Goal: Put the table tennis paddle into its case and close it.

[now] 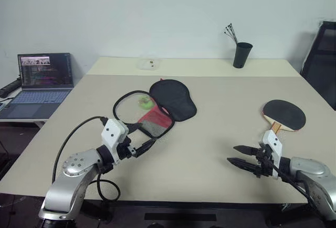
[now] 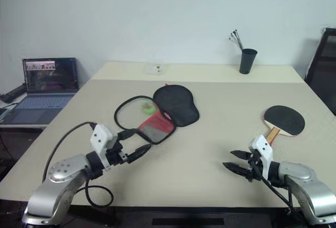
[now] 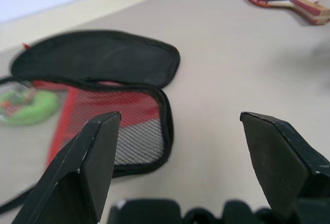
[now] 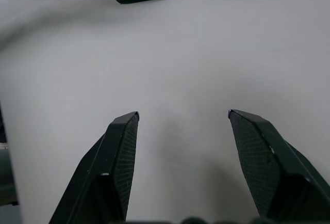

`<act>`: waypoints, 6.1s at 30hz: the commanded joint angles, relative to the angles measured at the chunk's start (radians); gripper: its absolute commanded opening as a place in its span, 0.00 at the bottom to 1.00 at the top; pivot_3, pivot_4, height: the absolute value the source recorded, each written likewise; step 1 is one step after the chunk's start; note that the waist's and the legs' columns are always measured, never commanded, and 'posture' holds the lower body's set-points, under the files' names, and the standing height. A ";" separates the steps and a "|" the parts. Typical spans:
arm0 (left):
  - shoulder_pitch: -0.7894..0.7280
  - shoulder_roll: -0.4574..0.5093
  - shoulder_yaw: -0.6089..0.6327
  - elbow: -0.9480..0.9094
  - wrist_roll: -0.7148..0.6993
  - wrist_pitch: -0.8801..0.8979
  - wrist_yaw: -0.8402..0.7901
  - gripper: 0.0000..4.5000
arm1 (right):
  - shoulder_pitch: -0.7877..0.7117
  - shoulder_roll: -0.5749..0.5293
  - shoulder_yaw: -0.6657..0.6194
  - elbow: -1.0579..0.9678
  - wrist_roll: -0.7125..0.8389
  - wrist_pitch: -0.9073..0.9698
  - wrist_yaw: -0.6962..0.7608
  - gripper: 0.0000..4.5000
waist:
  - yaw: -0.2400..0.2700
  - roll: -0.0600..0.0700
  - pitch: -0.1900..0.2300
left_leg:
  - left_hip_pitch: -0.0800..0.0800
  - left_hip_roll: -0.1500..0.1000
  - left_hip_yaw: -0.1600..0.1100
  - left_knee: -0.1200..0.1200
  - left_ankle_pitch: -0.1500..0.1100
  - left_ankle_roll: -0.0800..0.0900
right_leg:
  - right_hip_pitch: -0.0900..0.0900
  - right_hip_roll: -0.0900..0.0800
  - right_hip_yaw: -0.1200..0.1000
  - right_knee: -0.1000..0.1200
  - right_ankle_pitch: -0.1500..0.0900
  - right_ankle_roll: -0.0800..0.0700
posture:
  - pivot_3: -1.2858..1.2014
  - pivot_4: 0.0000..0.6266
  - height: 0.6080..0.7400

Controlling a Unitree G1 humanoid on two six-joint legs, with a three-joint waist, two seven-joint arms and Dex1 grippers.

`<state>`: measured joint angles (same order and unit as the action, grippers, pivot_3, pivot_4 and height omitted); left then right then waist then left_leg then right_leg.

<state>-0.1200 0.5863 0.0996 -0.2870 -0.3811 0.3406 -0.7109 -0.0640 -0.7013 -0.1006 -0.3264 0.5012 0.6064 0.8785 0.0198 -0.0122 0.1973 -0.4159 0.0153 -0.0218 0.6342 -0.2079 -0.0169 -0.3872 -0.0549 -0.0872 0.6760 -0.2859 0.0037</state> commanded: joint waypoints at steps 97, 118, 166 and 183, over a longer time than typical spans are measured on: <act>-0.519 -0.311 -0.221 0.695 0.291 0.073 0.018 0.61 | -0.276 0.100 0.032 -0.066 0.093 0.108 -0.132 0.68 | 0.002 -0.009 0.006 | -0.001 -0.003 0.002 0.010 0.000 0.000 | 0.001 0.001 0.002 0.004 0.004 0.006 | 0.52 0.24 1.00; -0.539 -0.194 -0.317 0.688 0.318 -0.061 -0.198 0.00 | -0.268 0.043 -0.058 -0.072 0.100 0.112 -0.140 0.68 | -0.002 -0.009 0.006 | -0.001 -0.001 0.007 0.009 0.000 0.000 | -0.001 0.001 0.008 0.004 0.005 0.005 | 0.52 0.24 1.00; -0.340 -0.013 -0.134 0.435 0.065 -0.237 -0.430 1.00 | -0.350 0.138 -0.040 0.085 0.086 0.205 -0.355 0.68 | -0.020 -0.010 0.007 | -0.002 0.001 0.021 0.007 0.002 0.006 | -0.009 0.001 0.022 -0.002 0.017 0.007 | 0.52 0.24 1.00; -0.349 0.048 -0.105 0.357 0.019 -0.217 -0.479 1.00 | -0.615 0.122 -0.171 0.602 -0.193 0.243 -0.778 0.68 | -0.019 -0.010 0.007 | -0.005 0.000 0.025 0.006 0.002 0.006 | -0.014 0.002 0.025 -0.002 0.017 0.007 | 0.52 0.24 1.00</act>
<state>-0.4478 0.6311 0.0032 0.0660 -0.3735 0.1567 -1.1767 -0.6518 -0.5598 -0.2286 0.2479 0.3337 0.8394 0.1425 0.0010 -0.0224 0.2040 -0.4228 0.0154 0.0044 0.6402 -0.2057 -0.0112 -0.4031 -0.0528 -0.0613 0.6754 -0.2686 0.0104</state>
